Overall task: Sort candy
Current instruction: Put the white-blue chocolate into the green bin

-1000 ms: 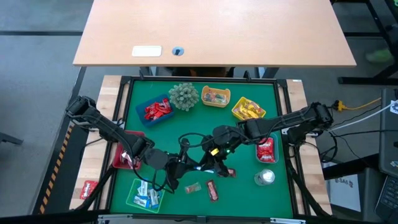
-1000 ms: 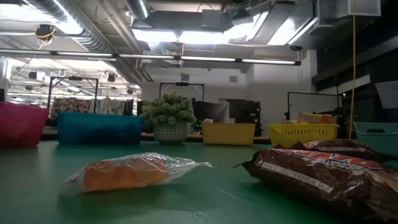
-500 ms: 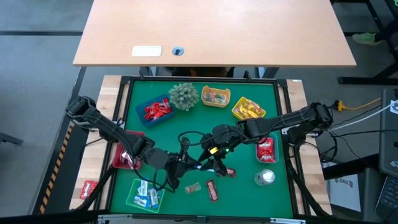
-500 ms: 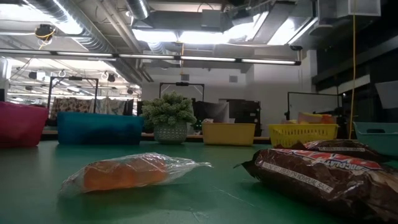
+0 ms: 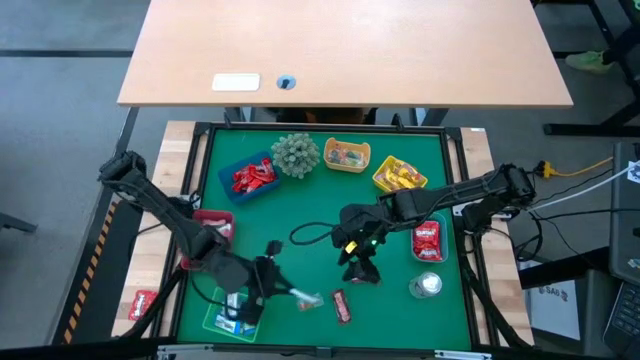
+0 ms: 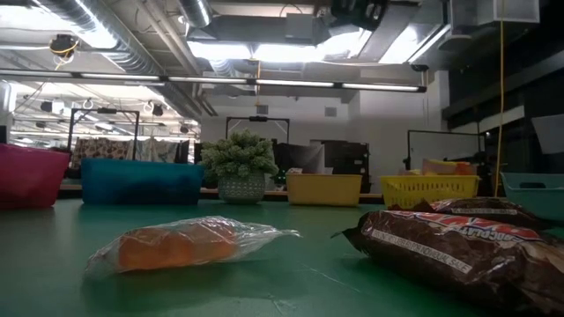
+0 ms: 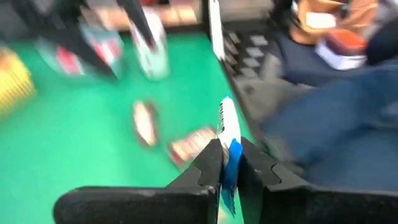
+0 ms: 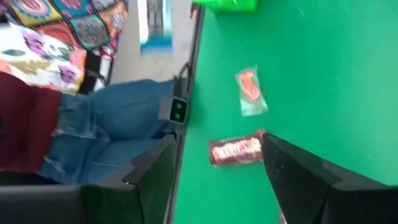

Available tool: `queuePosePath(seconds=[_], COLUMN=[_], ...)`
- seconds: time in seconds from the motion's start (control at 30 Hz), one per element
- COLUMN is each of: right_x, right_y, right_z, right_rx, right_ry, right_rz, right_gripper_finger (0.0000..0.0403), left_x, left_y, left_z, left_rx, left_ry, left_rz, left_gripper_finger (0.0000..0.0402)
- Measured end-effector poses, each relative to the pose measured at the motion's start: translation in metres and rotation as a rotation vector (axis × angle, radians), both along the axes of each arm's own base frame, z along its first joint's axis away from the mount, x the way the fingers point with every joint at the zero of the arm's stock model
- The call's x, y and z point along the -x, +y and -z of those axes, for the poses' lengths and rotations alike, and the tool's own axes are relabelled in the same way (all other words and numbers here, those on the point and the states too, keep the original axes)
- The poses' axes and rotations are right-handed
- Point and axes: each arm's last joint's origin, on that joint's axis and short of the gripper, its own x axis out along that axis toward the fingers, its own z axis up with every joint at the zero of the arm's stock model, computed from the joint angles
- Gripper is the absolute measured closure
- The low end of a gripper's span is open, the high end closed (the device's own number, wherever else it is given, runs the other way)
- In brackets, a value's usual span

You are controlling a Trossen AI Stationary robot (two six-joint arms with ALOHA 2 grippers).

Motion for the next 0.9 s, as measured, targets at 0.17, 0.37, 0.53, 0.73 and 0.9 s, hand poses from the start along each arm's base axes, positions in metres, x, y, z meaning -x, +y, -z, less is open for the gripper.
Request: queuePosePath(seconds=[0.17,0.37,0.53,0.73,0.9], right_x=[0.002,0.002,0.005,0.009,0.012], right_y=[-0.002,-0.004,-0.006,-0.007,-0.008], right_z=[0.003,0.005,0.008,0.011,0.013], right_rx=[0.060,0.155,0.205,0.228,0.239], right_ry=[0.006,-0.016,0.013,0.056,0.095], right_rz=[-0.004,0.015,0.029,0.033,0.030], right_gripper_finger=[0.0165,0.0165,0.0165,0.0165,0.0165], left_x=[0.032,0.061,0.077,0.087,0.089], left_y=[-0.011,-0.028,-0.030,-0.029,-0.027], left_z=[-0.002,0.008,0.017,0.023,0.025], left_rx=[0.359,0.621,0.691,0.724,0.746], left_ry=[0.282,0.644,0.842,0.940,0.968], left_rz=[-0.016,-0.117,-0.289,-0.464,-0.550], left_gripper_finger=[0.0383,0.0383,0.0383,0.0380,0.0359])
